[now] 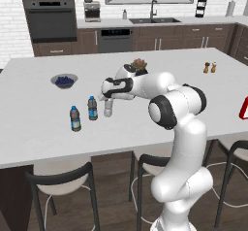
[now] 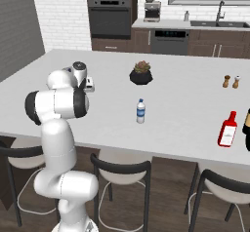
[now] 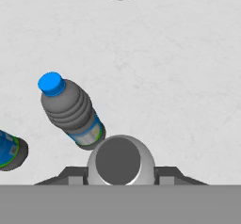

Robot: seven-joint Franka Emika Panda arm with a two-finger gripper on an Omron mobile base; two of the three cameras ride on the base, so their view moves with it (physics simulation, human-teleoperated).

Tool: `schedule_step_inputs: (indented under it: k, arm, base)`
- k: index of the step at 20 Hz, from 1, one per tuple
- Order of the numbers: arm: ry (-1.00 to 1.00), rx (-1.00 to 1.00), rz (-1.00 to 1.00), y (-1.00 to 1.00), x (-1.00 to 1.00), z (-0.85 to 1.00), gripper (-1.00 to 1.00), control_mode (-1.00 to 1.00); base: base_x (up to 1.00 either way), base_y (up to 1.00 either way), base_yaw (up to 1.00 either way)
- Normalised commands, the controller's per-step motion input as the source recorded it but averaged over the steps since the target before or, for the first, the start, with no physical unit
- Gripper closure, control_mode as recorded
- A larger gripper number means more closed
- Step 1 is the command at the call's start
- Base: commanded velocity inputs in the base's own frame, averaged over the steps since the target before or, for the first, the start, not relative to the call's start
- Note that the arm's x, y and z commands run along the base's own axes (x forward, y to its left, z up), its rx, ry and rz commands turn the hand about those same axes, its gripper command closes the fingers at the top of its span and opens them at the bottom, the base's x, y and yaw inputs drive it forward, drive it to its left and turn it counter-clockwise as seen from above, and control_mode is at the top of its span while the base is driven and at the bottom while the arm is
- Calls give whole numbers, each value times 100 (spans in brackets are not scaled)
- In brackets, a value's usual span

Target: Move the plastic bottles in the middle to the plastics group, and the glass bottles in the middle to the glass group.

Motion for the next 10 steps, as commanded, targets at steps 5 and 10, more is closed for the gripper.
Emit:
schedule_step_inputs:
  k: [5,10]
  arm:
    - [0,0,5,1,4,-14,100,-100]
    - [-5,-1,4,10,2,-56,100,-100]
  base:
    - [0,0,0]
    - [0,0,0]
